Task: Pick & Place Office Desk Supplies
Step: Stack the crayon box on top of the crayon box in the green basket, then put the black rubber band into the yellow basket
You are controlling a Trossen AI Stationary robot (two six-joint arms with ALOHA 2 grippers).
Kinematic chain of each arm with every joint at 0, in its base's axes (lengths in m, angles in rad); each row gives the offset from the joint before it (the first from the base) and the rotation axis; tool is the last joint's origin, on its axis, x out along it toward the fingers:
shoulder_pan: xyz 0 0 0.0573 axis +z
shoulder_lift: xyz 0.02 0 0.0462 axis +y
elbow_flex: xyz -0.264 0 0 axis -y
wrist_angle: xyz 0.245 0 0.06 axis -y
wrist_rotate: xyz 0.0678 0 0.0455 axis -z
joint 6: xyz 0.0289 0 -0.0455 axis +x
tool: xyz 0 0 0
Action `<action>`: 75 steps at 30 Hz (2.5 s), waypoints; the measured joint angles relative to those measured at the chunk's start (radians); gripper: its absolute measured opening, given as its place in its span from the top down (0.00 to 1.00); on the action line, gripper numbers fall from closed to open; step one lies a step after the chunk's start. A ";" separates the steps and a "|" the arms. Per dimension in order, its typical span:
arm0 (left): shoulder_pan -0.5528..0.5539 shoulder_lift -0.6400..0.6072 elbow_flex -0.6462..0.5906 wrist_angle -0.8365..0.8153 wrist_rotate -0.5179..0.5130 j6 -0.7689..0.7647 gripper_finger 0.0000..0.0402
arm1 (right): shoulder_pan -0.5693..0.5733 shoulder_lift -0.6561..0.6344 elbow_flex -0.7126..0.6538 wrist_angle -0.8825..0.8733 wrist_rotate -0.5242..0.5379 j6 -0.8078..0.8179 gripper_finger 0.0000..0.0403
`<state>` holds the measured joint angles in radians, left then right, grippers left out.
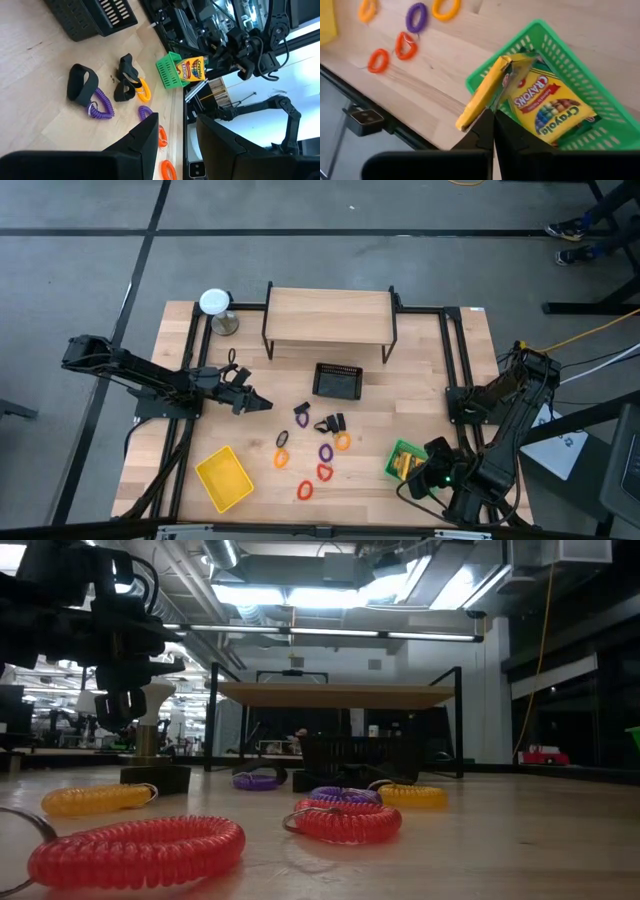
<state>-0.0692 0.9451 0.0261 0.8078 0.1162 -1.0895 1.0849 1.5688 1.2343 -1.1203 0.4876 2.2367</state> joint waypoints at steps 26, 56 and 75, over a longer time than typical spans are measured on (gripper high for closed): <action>0.000 0.000 0.000 0.117 -0.075 0.018 0.68 | -0.002 0.016 -0.001 0.036 -0.093 -0.020 0.31; 0.000 0.056 0.604 -1.010 -0.222 0.627 0.68 | -0.917 -0.015 -0.002 1.111 0.057 -1.334 0.47; -0.055 0.331 0.679 -1.143 0.061 0.778 0.68 | -0.938 -0.132 -0.002 1.072 0.042 -1.538 0.47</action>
<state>-0.1242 1.2764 0.7052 -0.3350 0.1775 -0.3114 0.1471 1.4368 1.2327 -0.0482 0.5298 0.6983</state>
